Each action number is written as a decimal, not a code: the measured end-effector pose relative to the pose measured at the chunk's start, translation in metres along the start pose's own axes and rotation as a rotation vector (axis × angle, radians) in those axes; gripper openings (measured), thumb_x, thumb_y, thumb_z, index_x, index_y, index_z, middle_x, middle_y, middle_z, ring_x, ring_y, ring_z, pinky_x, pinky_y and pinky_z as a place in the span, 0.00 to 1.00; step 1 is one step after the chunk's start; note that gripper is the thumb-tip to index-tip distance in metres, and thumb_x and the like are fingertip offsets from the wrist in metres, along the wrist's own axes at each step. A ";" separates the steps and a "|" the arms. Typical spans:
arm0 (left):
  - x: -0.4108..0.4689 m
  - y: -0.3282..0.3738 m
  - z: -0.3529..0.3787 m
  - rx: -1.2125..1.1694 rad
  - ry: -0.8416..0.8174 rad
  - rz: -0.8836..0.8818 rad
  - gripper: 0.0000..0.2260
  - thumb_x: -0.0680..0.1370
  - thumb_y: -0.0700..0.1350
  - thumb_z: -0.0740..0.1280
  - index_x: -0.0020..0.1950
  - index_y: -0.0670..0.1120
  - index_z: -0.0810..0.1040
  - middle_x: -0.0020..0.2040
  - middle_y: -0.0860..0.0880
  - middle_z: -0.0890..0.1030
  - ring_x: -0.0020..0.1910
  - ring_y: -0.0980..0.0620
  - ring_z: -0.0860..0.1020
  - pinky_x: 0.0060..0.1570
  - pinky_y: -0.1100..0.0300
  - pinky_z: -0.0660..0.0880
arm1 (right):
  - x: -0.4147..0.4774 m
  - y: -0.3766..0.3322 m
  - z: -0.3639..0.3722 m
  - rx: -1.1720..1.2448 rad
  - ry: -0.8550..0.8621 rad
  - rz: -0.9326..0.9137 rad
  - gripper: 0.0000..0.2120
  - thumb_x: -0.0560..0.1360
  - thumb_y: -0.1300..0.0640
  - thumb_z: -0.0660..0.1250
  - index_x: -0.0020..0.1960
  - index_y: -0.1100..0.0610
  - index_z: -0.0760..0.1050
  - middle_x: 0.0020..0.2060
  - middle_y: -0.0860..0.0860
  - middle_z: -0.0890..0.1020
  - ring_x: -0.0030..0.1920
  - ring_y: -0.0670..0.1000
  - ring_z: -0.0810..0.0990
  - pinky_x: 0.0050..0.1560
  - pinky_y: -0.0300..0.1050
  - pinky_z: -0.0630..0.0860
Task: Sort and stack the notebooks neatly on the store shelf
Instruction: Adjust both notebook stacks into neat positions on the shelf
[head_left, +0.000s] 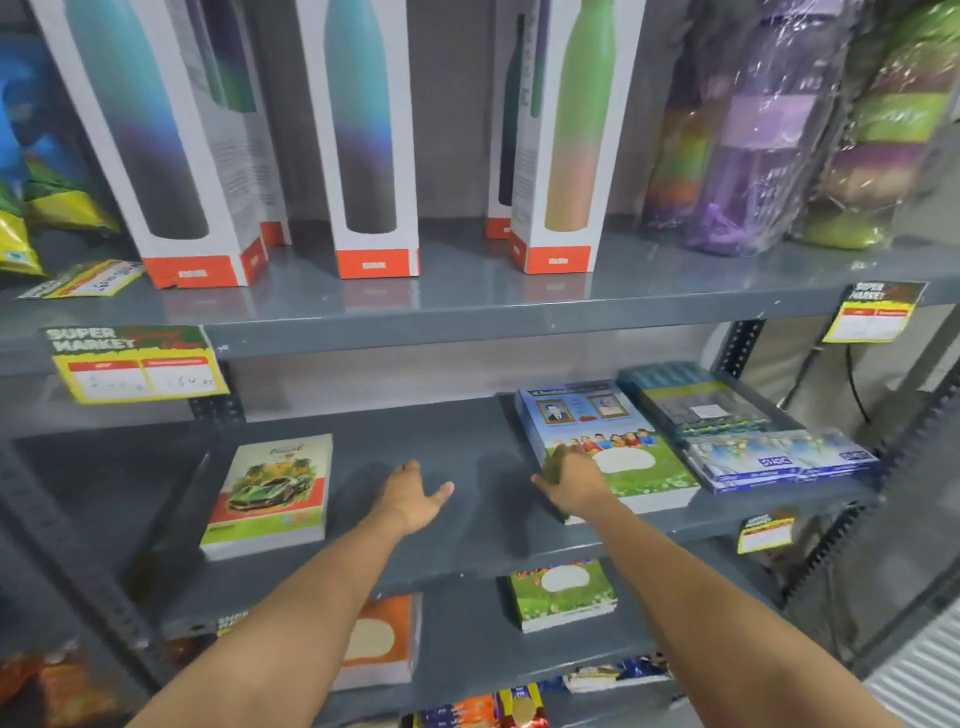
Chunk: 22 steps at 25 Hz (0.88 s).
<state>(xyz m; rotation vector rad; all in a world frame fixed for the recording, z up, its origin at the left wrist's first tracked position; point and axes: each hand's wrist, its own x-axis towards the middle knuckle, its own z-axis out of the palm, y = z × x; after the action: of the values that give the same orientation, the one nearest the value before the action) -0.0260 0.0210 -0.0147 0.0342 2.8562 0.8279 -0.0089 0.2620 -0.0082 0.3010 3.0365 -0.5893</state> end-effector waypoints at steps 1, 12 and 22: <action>0.010 0.014 0.005 -0.012 -0.008 0.027 0.34 0.77 0.59 0.62 0.74 0.38 0.61 0.74 0.40 0.65 0.73 0.43 0.64 0.71 0.53 0.63 | 0.008 0.008 -0.007 0.014 0.025 0.023 0.23 0.75 0.45 0.66 0.61 0.61 0.71 0.59 0.59 0.74 0.58 0.59 0.76 0.56 0.48 0.74; 0.080 0.136 0.078 -0.172 -0.132 0.026 0.32 0.76 0.60 0.63 0.72 0.40 0.64 0.72 0.42 0.68 0.70 0.42 0.69 0.65 0.54 0.68 | 0.081 0.131 -0.059 -0.029 0.064 0.185 0.25 0.78 0.47 0.59 0.67 0.65 0.66 0.64 0.64 0.72 0.62 0.62 0.73 0.59 0.52 0.73; 0.087 0.172 0.145 -0.702 -0.030 -0.314 0.22 0.80 0.51 0.59 0.71 0.40 0.66 0.70 0.40 0.71 0.66 0.41 0.72 0.62 0.53 0.69 | 0.114 0.202 -0.046 0.595 -0.144 0.239 0.21 0.79 0.48 0.61 0.66 0.60 0.74 0.62 0.59 0.77 0.61 0.59 0.75 0.62 0.49 0.71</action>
<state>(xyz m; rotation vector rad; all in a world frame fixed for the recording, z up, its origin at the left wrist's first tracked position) -0.0921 0.2496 -0.0572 -0.4645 2.2922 1.6539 -0.0813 0.4839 -0.0474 0.5921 2.5636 -1.4057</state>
